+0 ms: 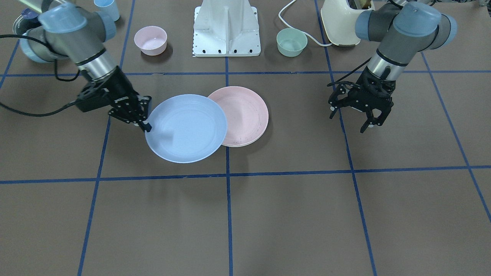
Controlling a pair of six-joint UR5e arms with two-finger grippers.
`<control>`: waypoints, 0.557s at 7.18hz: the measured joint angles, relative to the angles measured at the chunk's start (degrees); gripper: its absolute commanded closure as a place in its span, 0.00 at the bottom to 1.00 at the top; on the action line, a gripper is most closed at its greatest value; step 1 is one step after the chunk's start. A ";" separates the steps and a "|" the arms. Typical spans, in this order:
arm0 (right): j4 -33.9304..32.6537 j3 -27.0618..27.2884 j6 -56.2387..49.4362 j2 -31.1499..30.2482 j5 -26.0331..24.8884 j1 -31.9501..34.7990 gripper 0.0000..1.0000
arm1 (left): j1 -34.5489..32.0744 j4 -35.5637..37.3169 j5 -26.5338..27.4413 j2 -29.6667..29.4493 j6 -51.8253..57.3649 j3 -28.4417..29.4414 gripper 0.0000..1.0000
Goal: Stack three plates with pink and blue
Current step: 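Slide the light blue plate with the right gripper onto the pink plate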
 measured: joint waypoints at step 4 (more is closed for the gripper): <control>-8.69 -0.62 3.61 6.84 -7.97 -9.02 1.00 | 0.21 0.00 0.00 -0.07 0.00 0.41 0.00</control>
